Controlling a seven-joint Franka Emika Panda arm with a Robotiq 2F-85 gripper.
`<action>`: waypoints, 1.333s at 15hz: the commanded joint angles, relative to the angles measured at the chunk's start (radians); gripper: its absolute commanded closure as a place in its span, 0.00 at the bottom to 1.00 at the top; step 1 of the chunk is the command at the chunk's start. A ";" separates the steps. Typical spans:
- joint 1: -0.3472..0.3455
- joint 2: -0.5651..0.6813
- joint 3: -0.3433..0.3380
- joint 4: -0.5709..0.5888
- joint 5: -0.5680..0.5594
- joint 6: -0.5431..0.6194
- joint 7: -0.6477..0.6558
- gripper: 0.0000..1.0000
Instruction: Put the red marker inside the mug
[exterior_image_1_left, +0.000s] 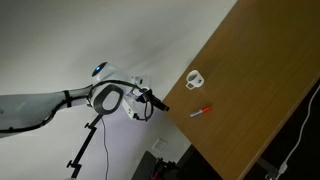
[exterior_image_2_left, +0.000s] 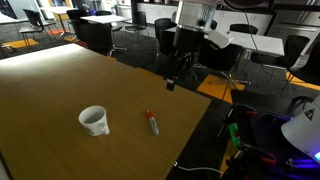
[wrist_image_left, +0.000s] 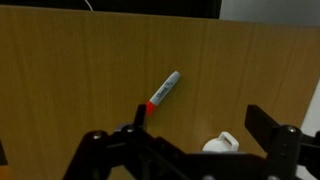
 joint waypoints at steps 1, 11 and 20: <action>0.001 0.121 0.027 0.049 0.060 0.066 0.091 0.00; 0.001 0.401 0.026 0.157 0.088 0.224 0.268 0.00; 0.020 0.489 -0.001 0.205 0.076 0.251 0.320 0.00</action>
